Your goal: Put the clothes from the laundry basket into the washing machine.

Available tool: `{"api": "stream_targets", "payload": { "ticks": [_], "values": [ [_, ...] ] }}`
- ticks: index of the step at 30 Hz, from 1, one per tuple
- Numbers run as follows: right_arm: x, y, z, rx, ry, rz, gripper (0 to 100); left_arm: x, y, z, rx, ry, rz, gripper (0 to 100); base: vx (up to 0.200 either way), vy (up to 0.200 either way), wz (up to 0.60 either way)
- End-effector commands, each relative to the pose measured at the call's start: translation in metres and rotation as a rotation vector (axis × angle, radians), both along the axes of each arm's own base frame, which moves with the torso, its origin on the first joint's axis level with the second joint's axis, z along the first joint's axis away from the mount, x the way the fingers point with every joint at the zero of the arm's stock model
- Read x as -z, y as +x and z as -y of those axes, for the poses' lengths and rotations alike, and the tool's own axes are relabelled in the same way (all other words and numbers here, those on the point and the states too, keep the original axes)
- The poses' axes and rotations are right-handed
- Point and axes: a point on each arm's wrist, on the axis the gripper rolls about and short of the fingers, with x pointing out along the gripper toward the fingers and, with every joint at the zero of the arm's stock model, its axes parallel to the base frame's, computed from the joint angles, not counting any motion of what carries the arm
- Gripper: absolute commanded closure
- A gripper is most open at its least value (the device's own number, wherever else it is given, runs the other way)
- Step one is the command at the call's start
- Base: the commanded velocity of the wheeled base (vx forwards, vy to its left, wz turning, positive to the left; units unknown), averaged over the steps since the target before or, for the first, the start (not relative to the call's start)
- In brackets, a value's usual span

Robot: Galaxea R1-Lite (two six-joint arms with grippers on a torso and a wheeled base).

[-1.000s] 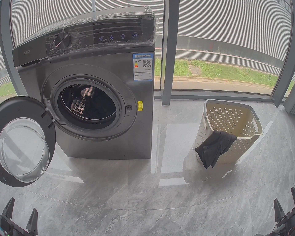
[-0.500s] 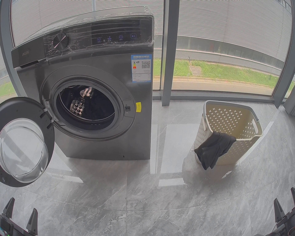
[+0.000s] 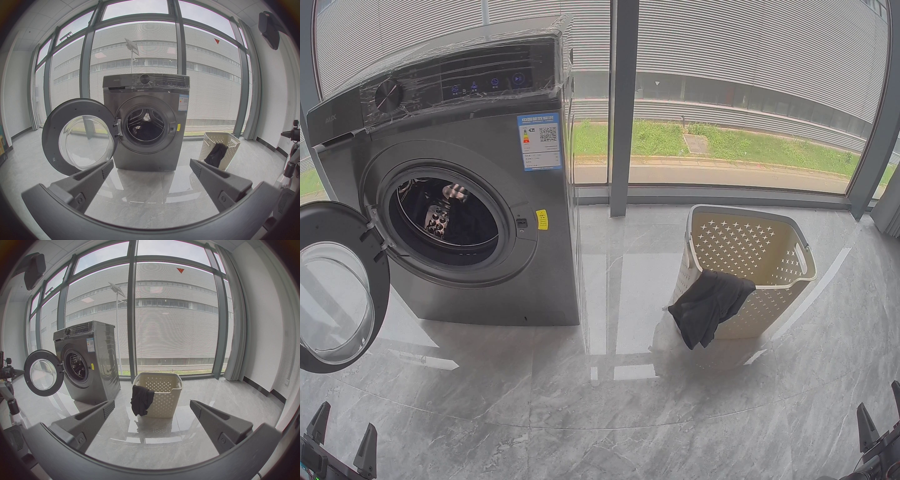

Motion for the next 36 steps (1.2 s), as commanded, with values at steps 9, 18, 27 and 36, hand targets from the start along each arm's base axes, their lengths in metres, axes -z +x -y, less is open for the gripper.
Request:
{"api": "stream_targets", "payload": {
  "ticks": [9, 18, 27, 36],
  "values": [
    [0.0052, 0.0001, 0.0, 0.0, 0.0, -0.002, 0, 0.0048, 0.0001, 0.0, -0.001, -0.002, -0.001, 0, 0.0, -0.156, 0.0],
    [0.0052, 0.0001, 0.0, 0.0, 0.001, -0.002, 0, 0.0048, 0.0001, 0.0, -0.001, -0.002, -0.001, 0, 0.0, 0.0, 0.0],
    [0.0052, 0.0001, 0.0, 0.0, 0.001, -0.002, 0, 0.0048, 0.0001, 0.0, 0.002, -0.003, -0.001, 0, 0.178, 0.0, 0.0],
    [0.0052, 0.0001, 0.0, 0.0, 0.001, -0.002, 0, 0.0048, 0.0001, 0.0, 0.0, -0.002, -0.001, 0, 0.022, 0.0, 0.0]
  ]
}}
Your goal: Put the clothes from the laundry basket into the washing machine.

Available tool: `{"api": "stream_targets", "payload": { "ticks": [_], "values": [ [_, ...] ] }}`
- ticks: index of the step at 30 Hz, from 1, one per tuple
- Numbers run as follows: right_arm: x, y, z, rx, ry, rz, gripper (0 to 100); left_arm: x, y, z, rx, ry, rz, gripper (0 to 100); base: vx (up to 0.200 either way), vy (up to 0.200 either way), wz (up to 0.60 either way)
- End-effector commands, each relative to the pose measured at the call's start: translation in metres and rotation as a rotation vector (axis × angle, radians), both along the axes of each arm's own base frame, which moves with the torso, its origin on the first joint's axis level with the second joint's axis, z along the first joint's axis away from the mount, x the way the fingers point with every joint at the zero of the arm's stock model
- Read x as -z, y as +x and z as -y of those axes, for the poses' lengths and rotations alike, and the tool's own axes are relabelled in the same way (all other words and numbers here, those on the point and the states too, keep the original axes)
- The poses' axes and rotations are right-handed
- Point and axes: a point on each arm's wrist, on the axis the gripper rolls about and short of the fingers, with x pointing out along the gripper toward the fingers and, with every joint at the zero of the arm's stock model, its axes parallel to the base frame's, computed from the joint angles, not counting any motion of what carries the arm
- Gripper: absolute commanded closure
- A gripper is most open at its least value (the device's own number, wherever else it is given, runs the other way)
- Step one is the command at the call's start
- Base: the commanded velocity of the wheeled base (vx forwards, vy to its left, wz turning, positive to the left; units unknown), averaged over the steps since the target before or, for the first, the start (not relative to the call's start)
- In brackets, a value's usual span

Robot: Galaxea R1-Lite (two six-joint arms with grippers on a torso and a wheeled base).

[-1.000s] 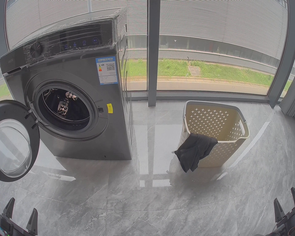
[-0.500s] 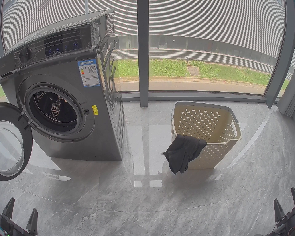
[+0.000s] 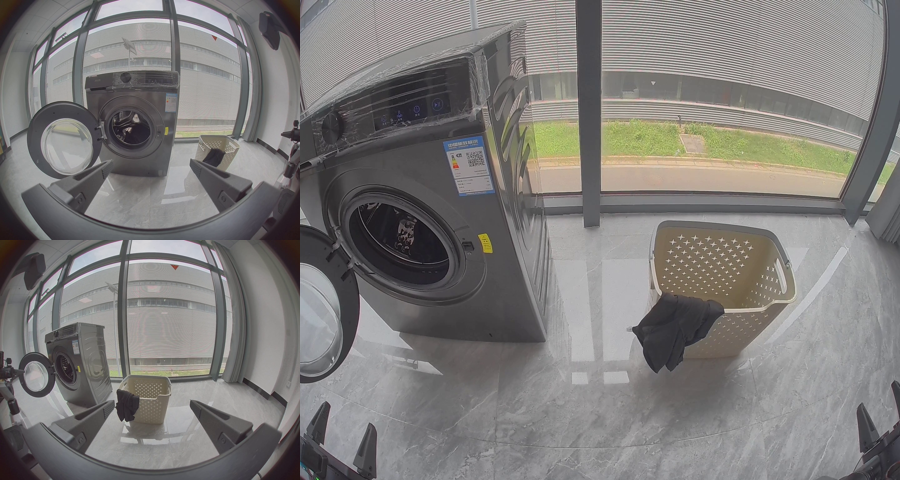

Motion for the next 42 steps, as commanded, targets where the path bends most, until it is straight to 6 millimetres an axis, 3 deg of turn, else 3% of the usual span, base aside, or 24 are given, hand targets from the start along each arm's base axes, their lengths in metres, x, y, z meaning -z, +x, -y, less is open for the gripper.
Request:
{"api": "stream_targets", "payload": {
  "ticks": [1, 22, 42],
  "values": [
    [0.0052, 0.0001, 0.0, 0.0, 0.001, -0.001, 0, 0.0048, 0.0, 0.0, 0.002, 0.001, 0.001, 0, 0.0, 0.0, 0.0],
    [0.0052, 0.0001, 0.0, 0.0, -0.001, -0.001, 0, 0.0048, 0.0, 0.0, -0.001, -0.001, 0.001, 0, 0.0, -0.2, 0.0],
    [0.0051, 0.0001, 0.0, 0.001, -0.001, 0.0, 0, 0.0048, 0.0, 0.0, 0.002, 0.004, 0.001, 0, 0.0, -0.03, 0.0]
  ]
}}
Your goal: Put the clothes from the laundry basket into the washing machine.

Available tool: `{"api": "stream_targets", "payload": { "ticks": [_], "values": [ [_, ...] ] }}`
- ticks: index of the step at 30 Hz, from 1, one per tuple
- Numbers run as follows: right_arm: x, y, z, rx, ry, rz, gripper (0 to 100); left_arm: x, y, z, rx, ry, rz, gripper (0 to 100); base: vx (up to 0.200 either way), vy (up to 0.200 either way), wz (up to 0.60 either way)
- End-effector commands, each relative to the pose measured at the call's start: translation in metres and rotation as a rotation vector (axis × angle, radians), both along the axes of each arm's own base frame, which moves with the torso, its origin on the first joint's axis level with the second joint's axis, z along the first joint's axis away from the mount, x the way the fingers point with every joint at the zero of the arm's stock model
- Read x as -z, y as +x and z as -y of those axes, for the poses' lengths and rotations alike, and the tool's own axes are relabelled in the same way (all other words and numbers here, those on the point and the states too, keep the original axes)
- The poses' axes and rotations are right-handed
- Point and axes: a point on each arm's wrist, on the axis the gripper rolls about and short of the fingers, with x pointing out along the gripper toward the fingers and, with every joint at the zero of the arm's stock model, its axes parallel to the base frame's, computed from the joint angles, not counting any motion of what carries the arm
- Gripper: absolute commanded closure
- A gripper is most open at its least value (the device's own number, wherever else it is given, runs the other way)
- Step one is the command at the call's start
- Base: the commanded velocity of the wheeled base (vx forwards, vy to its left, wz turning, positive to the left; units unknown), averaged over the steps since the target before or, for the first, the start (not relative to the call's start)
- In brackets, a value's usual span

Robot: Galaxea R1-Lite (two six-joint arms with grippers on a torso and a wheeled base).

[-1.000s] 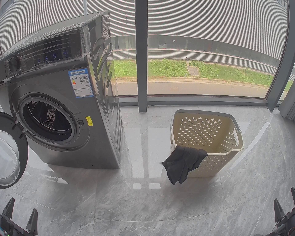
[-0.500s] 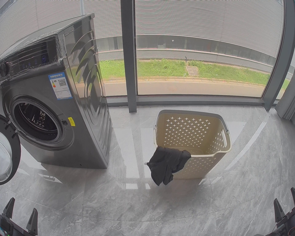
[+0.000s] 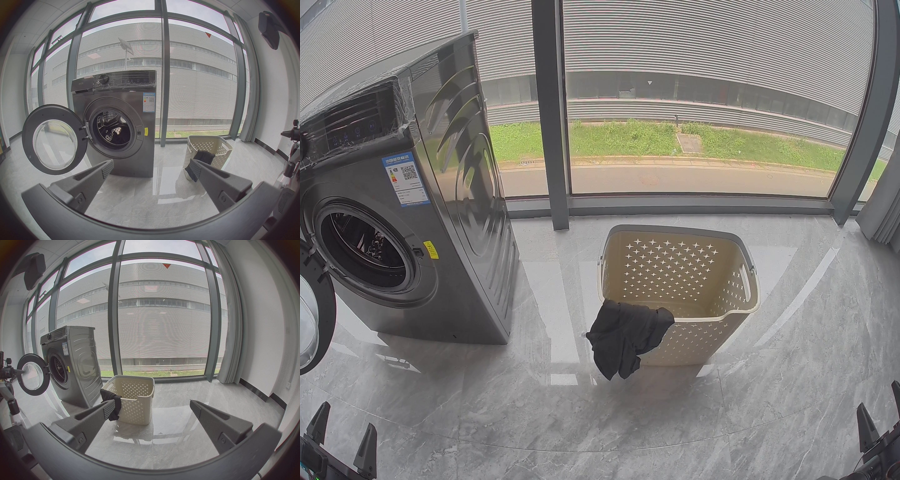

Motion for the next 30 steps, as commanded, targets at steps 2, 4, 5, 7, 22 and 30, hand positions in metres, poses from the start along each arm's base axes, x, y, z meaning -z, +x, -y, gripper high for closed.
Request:
{"api": "stream_targets", "payload": {
  "ticks": [2, 4, 5, 7, 22, 30],
  "values": [
    [0.005, 0.0, 0.0, 0.001, -0.001, -0.002, 0, 0.005, 0.0, 0.0, 0.0, 0.006, 0.001, 0, 0.0, 0.0, 0.0],
    [0.005, 0.0, 0.0, 0.001, -0.001, -0.002, 0, 0.005, 0.0, 0.0, 0.002, 0.007, 0.001, 0, 0.0, 0.0, 0.0],
    [0.005, 0.0, 0.0, 0.001, -0.001, -0.002, 0, 0.005, 0.0, 0.0, 0.002, 0.007, 0.001, 0, 0.0, 0.0, 0.0],
    [0.005, 0.0, 0.0, 0.001, -0.001, -0.002, 0, 0.005, 0.0, 0.0, -0.001, 0.001, 0.001, 0, 0.0, 0.0, 0.0],
    [0.001, -0.001, 0.0, -0.008, 0.005, 0.028, 0, 0.005, 0.0, 0.0, 0.002, 0.007, -0.001, 0, 0.0, 0.12, 0.0],
    [-0.069, -0.017, -0.003, -0.134, -0.007, 0.094, 0, 0.005, 0.0, 0.0, 0.005, 0.018, 0.0, 0, 0.05, 0.0, 0.0]
  ]
}}
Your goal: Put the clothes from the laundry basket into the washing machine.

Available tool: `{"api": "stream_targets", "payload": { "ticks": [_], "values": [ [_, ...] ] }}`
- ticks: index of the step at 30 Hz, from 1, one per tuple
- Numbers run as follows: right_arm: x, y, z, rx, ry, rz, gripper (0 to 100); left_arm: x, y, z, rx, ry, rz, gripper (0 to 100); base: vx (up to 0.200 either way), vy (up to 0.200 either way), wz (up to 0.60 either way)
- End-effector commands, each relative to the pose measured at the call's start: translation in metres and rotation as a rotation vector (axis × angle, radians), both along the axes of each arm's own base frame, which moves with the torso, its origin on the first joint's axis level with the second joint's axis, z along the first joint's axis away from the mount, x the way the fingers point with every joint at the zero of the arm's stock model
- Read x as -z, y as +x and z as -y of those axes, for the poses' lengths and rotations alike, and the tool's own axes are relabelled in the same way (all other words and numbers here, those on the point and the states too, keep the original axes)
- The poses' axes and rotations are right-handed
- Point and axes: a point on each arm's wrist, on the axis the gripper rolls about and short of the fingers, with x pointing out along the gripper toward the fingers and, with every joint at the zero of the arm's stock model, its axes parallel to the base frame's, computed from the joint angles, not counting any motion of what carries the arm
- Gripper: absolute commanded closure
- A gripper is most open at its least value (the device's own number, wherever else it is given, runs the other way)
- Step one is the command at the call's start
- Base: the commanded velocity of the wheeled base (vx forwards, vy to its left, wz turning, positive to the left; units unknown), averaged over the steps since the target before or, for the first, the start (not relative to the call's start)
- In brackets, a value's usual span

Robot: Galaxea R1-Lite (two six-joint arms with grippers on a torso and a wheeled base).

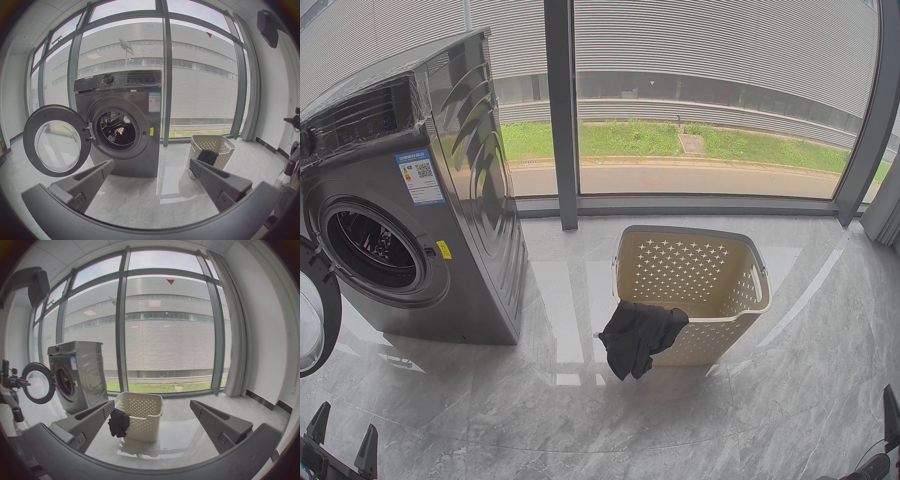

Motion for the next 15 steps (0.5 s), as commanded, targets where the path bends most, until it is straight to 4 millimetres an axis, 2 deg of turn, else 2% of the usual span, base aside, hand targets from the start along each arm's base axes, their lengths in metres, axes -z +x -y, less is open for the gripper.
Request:
{"api": "stream_targets", "payload": {
  "ticks": [1, 4, 7, 9, 10, 12, 13, 15],
  "values": [
    [-0.036, -0.004, -0.003, -0.129, -0.019, -0.073, 0, 0.005, 0.0, 0.0, 0.005, 0.007, 0.001, 0, 0.2, 0.0, 0.0],
    [-0.033, 0.017, -0.006, -0.261, -0.012, -0.243, 0, 0.005, 0.0, 0.0, 0.005, 0.0, 0.001, 0, 0.2, 0.0, 0.0],
    [-0.037, 0.037, -0.007, -0.322, 0.001, -0.339, 0, 0.005, 0.0, 0.0, 0.003, 0.003, 0.001, 0, 0.2, 0.0, 0.0],
    [-0.038, 0.042, -0.007, -0.337, 0.004, -0.36, 0, 0.005, 0.0, 0.0, 0.005, 0.004, 0.001, 0, 0.2, 0.0, 0.0],
    [-0.041, 0.069, -0.009, -0.404, 0.024, -0.458, 0, 0.005, 0.0, 0.0, 0.002, 0.007, 0.001, 0, 0.2, 0.0, 0.0],
    [-0.043, 0.09, -0.011, -0.45, 0.037, -0.504, 0, 0.005, 0.0, 0.0, 0.003, 0.004, 0.001, 0, 0.0, 0.0, 0.0],
    [-0.043, 0.091, -0.011, -0.454, 0.037, -0.507, 0, 0.005, 0.0, 0.0, 0.003, 0.004, 0.001, 0, 0.0, 0.0, 0.0],
    [-0.043, 0.121, -0.017, -0.509, 0.048, -0.546, 0, 0.005, 0.0, 0.0, 0.002, -0.003, 0.001, 0, 0.0, 0.0, 0.0]
  ]
}}
